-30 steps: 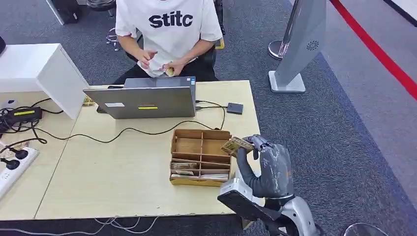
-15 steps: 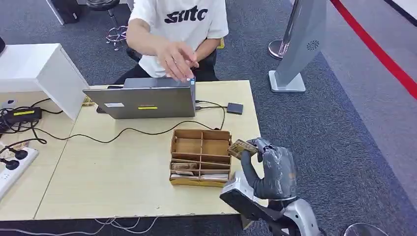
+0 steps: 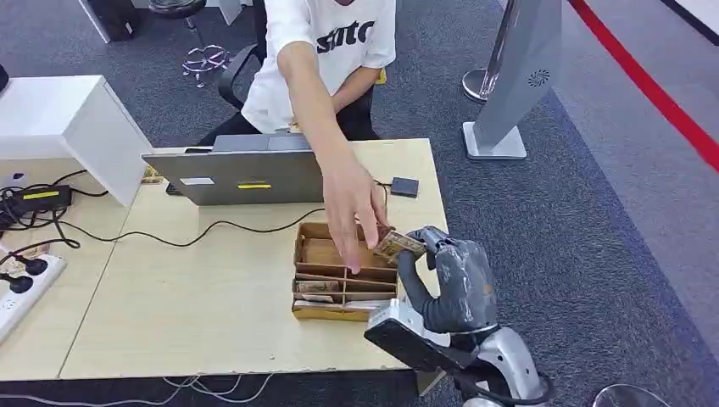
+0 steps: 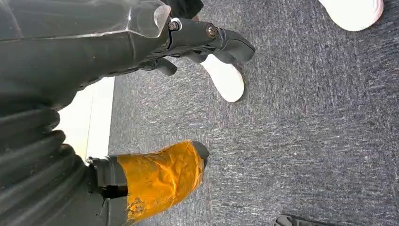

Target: Pass the card to the sensor for recognition and then transmit it.

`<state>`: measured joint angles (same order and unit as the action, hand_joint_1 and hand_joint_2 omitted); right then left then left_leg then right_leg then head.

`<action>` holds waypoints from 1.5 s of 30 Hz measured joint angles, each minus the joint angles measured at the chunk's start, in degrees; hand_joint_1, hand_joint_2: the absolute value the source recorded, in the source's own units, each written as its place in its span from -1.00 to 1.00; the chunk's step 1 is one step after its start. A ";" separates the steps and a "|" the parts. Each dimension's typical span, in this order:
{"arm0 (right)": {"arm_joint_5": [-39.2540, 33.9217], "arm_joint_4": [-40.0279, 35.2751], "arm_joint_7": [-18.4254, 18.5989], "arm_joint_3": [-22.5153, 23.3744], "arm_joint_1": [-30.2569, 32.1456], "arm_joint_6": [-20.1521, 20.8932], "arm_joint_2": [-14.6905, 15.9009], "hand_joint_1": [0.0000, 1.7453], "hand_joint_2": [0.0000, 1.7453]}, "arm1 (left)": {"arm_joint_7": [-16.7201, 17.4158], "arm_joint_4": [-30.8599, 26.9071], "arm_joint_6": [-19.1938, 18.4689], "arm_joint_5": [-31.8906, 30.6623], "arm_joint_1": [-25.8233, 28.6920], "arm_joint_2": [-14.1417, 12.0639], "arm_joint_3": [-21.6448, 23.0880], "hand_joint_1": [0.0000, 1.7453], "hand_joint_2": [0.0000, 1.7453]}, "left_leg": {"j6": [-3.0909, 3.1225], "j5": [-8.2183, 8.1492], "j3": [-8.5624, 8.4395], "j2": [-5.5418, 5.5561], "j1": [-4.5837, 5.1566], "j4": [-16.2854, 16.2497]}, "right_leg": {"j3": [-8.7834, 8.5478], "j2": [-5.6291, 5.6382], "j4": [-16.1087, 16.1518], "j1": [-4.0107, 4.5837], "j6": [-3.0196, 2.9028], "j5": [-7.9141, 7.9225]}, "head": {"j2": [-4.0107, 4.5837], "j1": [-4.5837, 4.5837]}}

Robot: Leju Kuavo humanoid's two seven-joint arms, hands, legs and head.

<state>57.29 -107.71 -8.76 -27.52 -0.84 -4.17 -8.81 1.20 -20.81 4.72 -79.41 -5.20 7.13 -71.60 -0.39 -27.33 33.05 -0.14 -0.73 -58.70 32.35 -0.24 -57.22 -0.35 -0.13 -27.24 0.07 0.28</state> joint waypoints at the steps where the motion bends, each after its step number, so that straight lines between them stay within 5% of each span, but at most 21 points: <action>1: -1.10 0.22 0.98 -0.37 -1.79 1.16 -0.07 1.00 1.00 | -0.07 0.00 0.00 -0.29 -0.03 -0.04 0.00 -1.00 1.00 | 0.01 0.01 0.00 0.00 0.00 0.00 | 0.00 0.00 0.00 0.00 0.00 0.00 | 0.00 0.02; 5: -4.00 5.21 4.00 -1.00 -9.64 4.76 -1.38 1.00 1.00 | -0.13 0.00 -0.04 -1.64 -0.15 -0.31 0.02 -1.00 1.00 | -0.04 0.10 -0.01 0.01 0.00 0.00 | -0.01 0.00 -0.02 0.00 0.00 0.06 | 0.00 0.00; 11: -3.32 13.01 5.02 -1.00 -16.54 4.15 -3.24 1.00 1.00 | -0.26 0.00 -0.15 -2.38 -0.33 -0.48 0.09 -1.00 1.00 | -0.08 0.12 -0.05 -0.01 0.00 0.00 | 0.00 0.02 -0.02 0.00 -0.05 0.11 | 0.00 0.00; 37: -1.51 17.53 4.50 -0.98 -18.38 2.53 -4.13 1.00 1.00 | -0.42 0.02 -0.17 -2.36 -0.30 -0.48 0.09 -1.00 1.00 | -0.02 0.06 0.12 0.15 0.01 -0.01 | 0.06 -0.15 0.03 0.00 0.02 0.01 | 0.00 0.02; 38: -1.48 17.29 4.43 -0.96 -18.20 2.42 -4.11 -0.92 1.00 | -0.42 0.02 -0.17 -2.36 -0.30 -0.48 0.09 -1.00 1.00 | -0.02 0.06 0.13 0.14 0.01 -0.01 | 0.07 -0.15 0.03 0.00 0.02 0.01 | 0.00 0.02; 45: -2.69 14.22 3.73 1.01 -13.61 0.52 -4.02 -1.00 1.00 | -0.20 0.02 -0.09 -1.31 -0.25 -0.48 0.07 -1.00 1.00 | -0.02 0.02 0.12 0.14 0.01 -0.01 | 0.12 -0.16 0.04 0.00 0.02 -0.01 | 0.00 0.00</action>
<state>54.59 -93.49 -5.03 -26.51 -14.45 -3.65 -12.83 1.01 -20.79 4.63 -80.72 -5.45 6.64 -71.54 -0.41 -27.30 33.17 0.01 -0.72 -58.71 32.47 -0.40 -57.18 -0.36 -0.11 -27.25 0.07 0.28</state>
